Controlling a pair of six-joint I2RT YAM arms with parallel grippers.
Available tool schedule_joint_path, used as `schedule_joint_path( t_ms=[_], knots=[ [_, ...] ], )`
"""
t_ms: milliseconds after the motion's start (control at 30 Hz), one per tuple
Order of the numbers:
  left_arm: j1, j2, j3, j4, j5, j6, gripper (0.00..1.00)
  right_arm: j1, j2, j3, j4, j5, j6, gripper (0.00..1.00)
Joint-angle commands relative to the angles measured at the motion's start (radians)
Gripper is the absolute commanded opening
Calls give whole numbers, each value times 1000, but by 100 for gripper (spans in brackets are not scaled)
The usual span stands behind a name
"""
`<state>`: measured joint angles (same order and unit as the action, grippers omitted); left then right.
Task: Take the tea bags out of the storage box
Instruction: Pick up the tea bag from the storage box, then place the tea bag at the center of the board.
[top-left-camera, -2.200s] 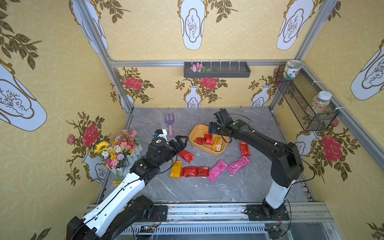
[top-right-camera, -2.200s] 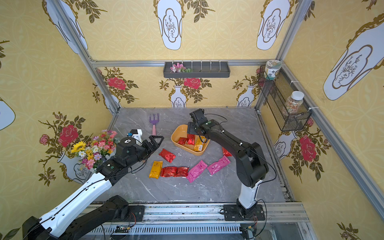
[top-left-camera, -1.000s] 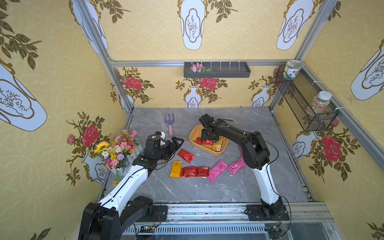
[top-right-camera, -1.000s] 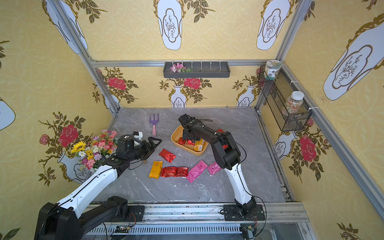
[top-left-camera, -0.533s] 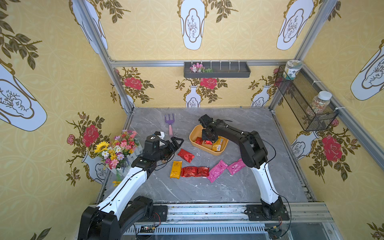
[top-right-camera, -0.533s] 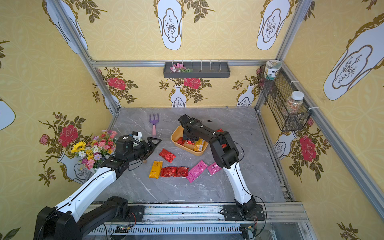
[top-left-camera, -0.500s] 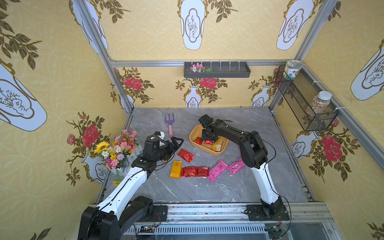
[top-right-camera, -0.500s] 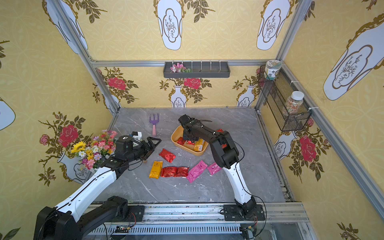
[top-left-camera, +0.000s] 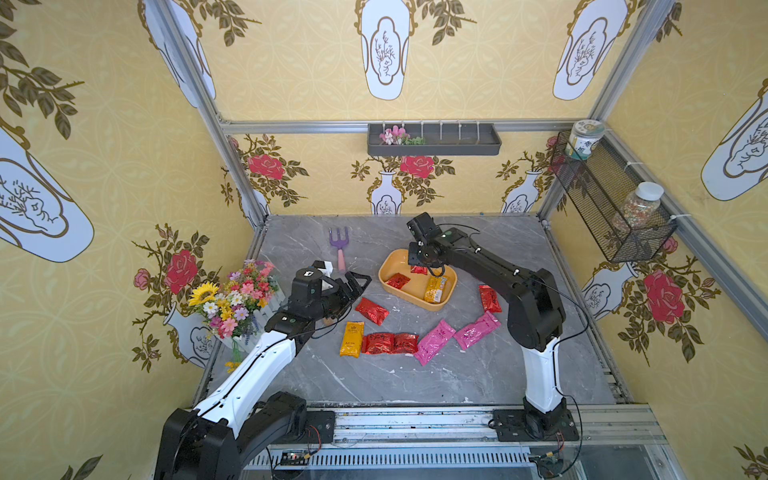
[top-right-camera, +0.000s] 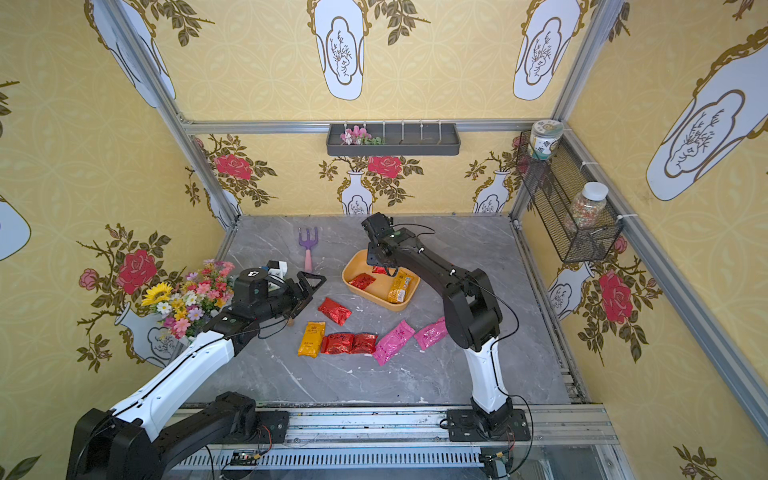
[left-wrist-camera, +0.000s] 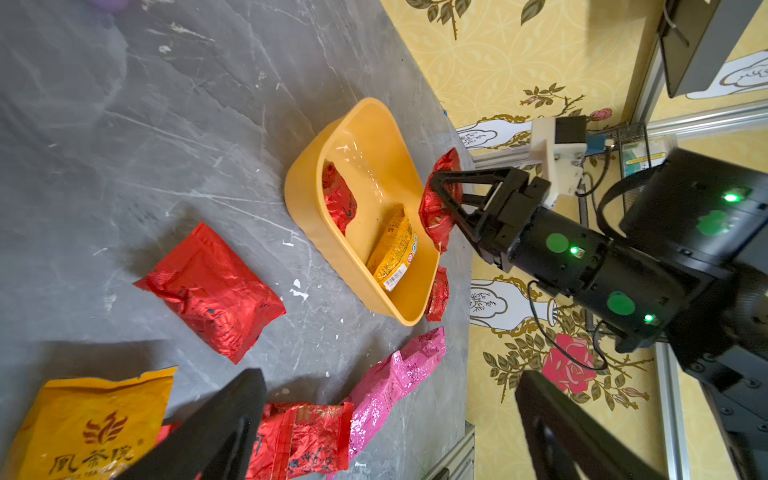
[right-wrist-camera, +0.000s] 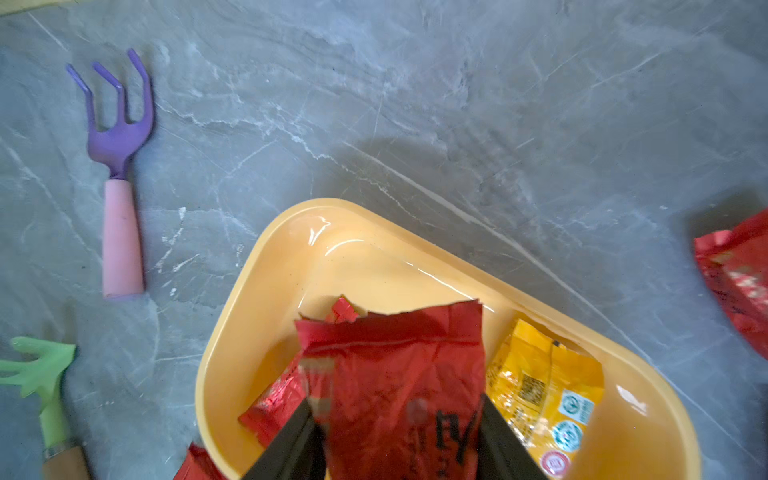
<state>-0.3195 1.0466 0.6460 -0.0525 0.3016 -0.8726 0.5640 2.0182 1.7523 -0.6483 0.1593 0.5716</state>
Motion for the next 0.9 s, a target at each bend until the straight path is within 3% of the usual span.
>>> schedule_joint_path(
  t_ms=[0, 333, 433, 667, 867],
  knots=[
    [-24, 20, 15, 42, -7, -3, 100, -40, -76, -65, 9, 17, -37, 52],
    [-110, 128, 56, 131, -6, -27, 100, -339, -239, -319, 38, -7, -100, 51],
    [-127, 155, 66, 150, 3, -29, 100, -418, -200, -339, 31, 34, -121, 51],
    [-127, 152, 57, 166, 22, -26, 99, -494, -34, -249, -21, 178, -215, 51],
    [-127, 138, 49, 166, 33, -23, 100, -540, 52, -205, -24, 199, -258, 52]
  ],
)
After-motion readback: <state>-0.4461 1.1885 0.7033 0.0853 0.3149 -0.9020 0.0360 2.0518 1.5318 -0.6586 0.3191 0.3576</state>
